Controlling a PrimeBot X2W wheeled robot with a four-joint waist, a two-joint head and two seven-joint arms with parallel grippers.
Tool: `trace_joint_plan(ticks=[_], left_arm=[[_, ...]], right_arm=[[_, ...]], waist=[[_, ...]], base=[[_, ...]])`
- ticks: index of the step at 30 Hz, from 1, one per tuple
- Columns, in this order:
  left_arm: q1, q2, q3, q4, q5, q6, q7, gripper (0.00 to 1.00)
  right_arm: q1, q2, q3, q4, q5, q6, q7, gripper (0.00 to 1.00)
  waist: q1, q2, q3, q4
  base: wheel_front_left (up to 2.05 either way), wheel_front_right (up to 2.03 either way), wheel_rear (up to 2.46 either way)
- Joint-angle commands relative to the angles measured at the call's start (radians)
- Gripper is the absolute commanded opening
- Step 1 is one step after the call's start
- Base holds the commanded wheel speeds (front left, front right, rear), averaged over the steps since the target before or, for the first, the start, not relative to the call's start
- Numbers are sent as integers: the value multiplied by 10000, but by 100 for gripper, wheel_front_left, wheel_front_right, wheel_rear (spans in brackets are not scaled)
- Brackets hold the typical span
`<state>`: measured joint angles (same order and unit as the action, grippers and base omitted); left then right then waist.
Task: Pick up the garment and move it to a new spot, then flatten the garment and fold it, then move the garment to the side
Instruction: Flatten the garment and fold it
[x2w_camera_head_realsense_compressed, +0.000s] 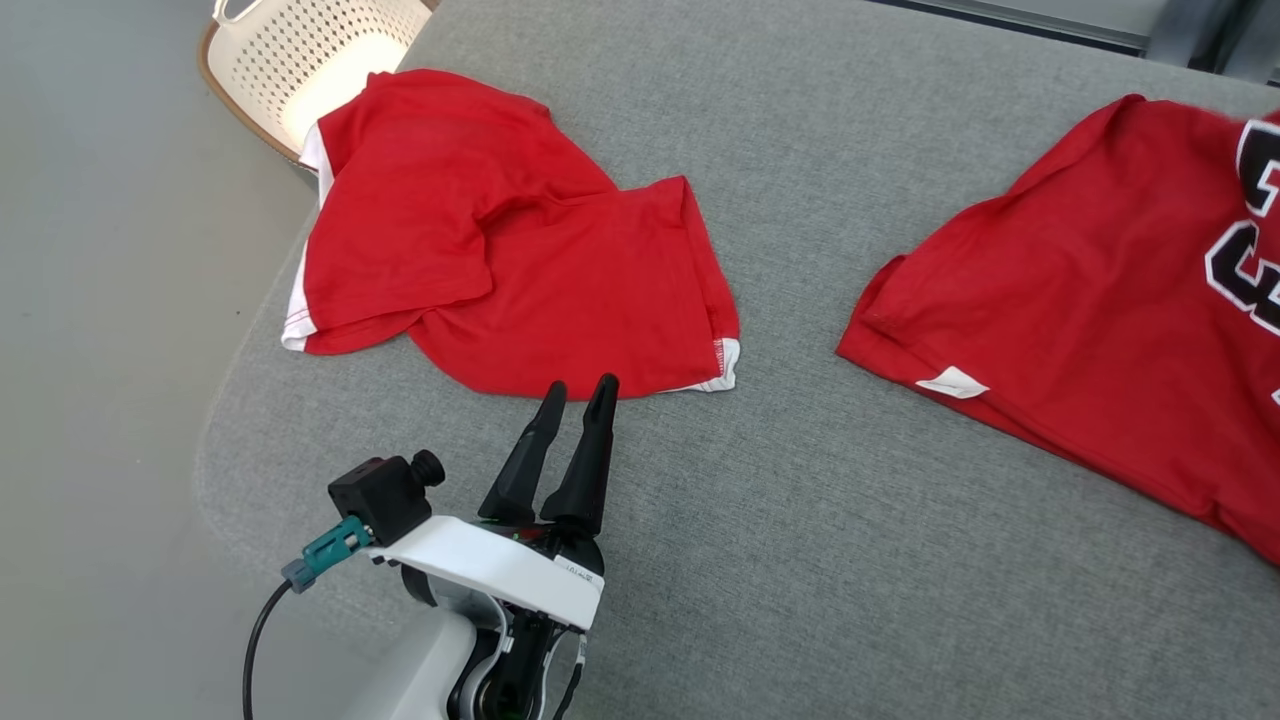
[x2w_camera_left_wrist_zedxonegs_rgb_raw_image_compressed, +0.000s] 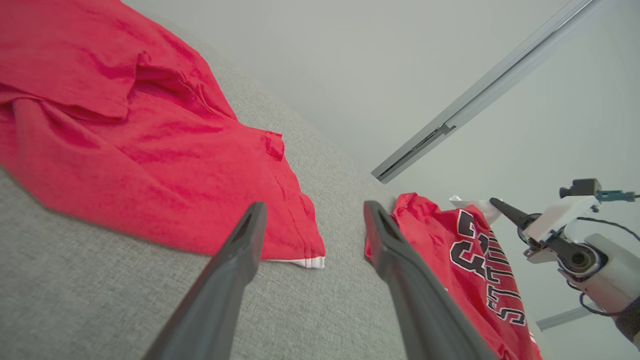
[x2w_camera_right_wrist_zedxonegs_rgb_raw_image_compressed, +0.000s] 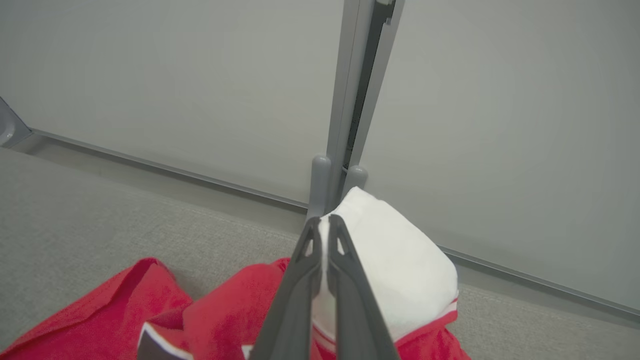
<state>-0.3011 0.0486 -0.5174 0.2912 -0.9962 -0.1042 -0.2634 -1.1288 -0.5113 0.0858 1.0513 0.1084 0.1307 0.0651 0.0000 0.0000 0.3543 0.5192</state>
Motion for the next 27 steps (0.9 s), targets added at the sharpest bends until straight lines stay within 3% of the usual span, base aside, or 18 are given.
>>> trace_joint_plan(ticks=[1, 2, 7, 15, 21, 27], left_arm=[[-56, 45, 20, 66, 12, 21, -16, 100], [-49, 30, 15, 89, 40, 18, -15, 100], [88, 40, 200, 239, 117, 61, -16, 100], [295, 36, 1008, 368, 736, 32, -15, 100], [533, 39, 1623, 252, 1223, -5, -10, 100], [709, 34, 2121, 95, 1466, -46, -10, 100]], right_arm=[[48, -157, -113, 385, -275, -11, 492, 49], [208, -64, -114, 662, -390, -11, 782, 100], [589, 440, -82, 856, -852, -3, 507, 100], [1451, 1869, 434, -82, -203, -3, -1695, 100], [3275, 2395, 1076, -1742, 1243, -3, -2801, 100], [5753, 2327, 1083, -3956, 2432, -3, -3145, 100]], waist=[[0, 0, -60, -57], [0, 0, -107, -80], [0, 0, -446, -293], [0, 0, -1570, -1337], [0, 0, -2277, -2417], [0, 0, -2528, -3276]], base=[[0, 0, 0], [0, 0, 0], [0, 0, 0], [0, 0, 0], [0, 0, 0], [0, 0, 0]])
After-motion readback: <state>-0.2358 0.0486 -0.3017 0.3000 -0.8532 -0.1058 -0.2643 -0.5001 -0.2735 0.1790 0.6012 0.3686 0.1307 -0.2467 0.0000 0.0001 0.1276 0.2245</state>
